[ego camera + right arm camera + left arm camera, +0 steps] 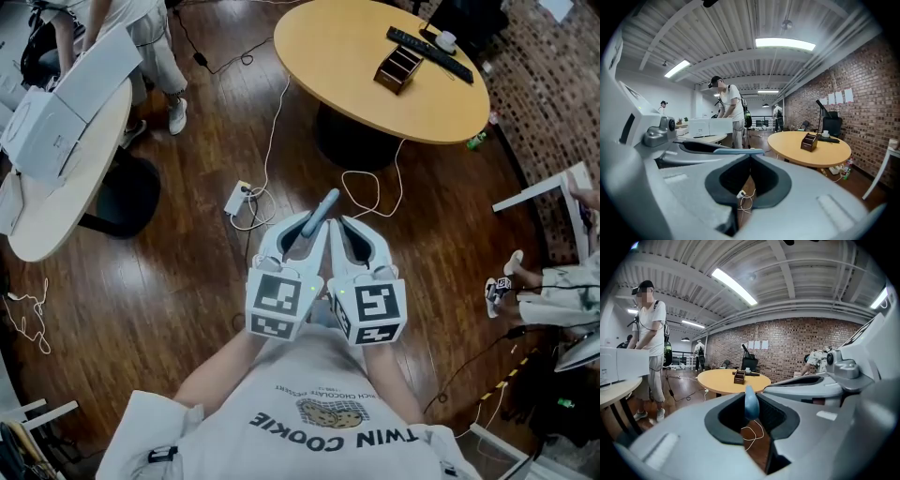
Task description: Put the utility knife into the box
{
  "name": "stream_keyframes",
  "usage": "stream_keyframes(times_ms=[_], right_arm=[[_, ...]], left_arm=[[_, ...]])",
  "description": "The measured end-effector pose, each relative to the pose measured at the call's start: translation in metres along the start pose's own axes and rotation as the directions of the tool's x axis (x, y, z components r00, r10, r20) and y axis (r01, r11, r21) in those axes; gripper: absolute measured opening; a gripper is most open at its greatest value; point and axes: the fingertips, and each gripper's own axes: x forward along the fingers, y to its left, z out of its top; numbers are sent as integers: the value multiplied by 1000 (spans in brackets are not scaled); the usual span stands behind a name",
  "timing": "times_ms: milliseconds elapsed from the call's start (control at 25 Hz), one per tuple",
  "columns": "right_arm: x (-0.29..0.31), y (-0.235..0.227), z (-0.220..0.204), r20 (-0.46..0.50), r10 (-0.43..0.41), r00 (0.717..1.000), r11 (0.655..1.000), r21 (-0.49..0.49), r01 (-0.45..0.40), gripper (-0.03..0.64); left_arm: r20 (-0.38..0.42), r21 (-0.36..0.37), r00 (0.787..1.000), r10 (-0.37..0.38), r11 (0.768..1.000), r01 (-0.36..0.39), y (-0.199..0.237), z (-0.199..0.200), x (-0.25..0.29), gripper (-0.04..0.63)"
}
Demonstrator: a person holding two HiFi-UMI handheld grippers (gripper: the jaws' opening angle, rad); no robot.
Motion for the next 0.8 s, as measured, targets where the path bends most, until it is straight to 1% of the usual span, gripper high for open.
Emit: stream_keyframes(times_ms=[160,320,520,800], right_arm=[[21,-4,5,4,8,1000,1000,-4,-8,3],[40,-19,8,8,10,1000,1000,-1,-10,3],[70,-50,14,7,25,1000,1000,7,-25,3],[115,-103,24,-7,77,997,997,14,-77,3]], left_arm=[[2,3,1000,8,1000,-8,17,4,13,74],[1,4,1000,19,1000,-19,28,8,34,74],[-9,7,999,32,999,-32,39,16,73,74],[-30,-6,996,82,997,-82,54,32,138,74]])
